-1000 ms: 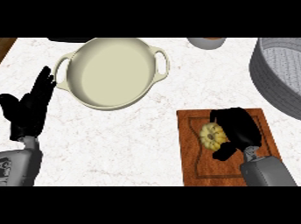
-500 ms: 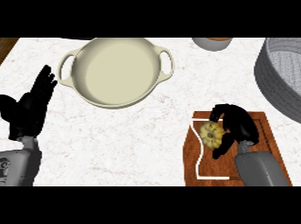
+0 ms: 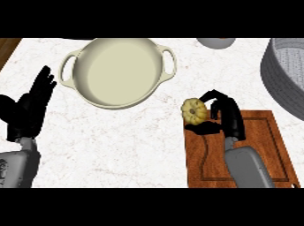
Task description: Pick the squash from the cutting board and place it in the basket
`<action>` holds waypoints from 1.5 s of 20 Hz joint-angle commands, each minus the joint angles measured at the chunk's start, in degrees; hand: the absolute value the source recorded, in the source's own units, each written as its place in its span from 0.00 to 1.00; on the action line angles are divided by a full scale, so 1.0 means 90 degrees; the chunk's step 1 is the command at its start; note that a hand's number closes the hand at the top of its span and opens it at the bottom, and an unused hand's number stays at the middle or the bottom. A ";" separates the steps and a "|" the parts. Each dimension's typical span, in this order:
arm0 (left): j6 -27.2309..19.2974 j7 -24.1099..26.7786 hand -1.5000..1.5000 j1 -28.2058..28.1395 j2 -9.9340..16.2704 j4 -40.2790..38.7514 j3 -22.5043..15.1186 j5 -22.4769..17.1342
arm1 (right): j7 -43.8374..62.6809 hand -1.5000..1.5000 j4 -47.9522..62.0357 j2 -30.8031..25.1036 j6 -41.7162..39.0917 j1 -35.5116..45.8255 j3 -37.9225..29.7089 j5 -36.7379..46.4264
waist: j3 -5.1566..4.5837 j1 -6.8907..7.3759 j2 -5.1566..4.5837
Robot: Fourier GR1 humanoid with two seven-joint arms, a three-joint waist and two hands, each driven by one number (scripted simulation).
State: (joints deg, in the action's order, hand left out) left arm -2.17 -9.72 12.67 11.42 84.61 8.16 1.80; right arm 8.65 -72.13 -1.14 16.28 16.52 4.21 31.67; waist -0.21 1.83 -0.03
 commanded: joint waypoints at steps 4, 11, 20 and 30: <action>-0.0128 0.0041 0.50 -0.0113 0.0008 -0.0046 0.0078 0.0098 | 0.0482 1.00 -0.0666 0.0124 0.1219 0.0721 0.0383 -0.0703 | 0.0023 -0.0171 0.0012; -0.0280 -0.0317 0.50 -0.0144 -0.0168 0.0319 -0.0092 0.0189 | 0.2689 1.00 -0.1816 -0.0389 0.0510 0.1557 0.0018 0.0616 | 0.0020 -0.0215 0.0027; -0.0208 0.0200 0.50 0.0086 -0.0205 -0.0299 -0.0031 0.0185 | 0.3113 1.00 -0.0881 -0.0644 0.1032 0.3046 -0.1141 0.0667 | 0.0021 -0.0180 -0.0008; -0.0116 0.0125 0.50 -0.0090 -0.0213 0.0046 -0.0078 0.0135 | 0.2788 1.00 0.1734 -0.2035 0.0793 0.4667 -0.1901 0.0870 | 0.0022 -0.0036 -0.0044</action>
State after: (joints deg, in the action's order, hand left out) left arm -3.06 -8.45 11.70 10.41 84.03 8.44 2.82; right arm 34.60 -66.70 -15.30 23.96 52.26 -10.84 38.15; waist -0.01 0.80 -0.20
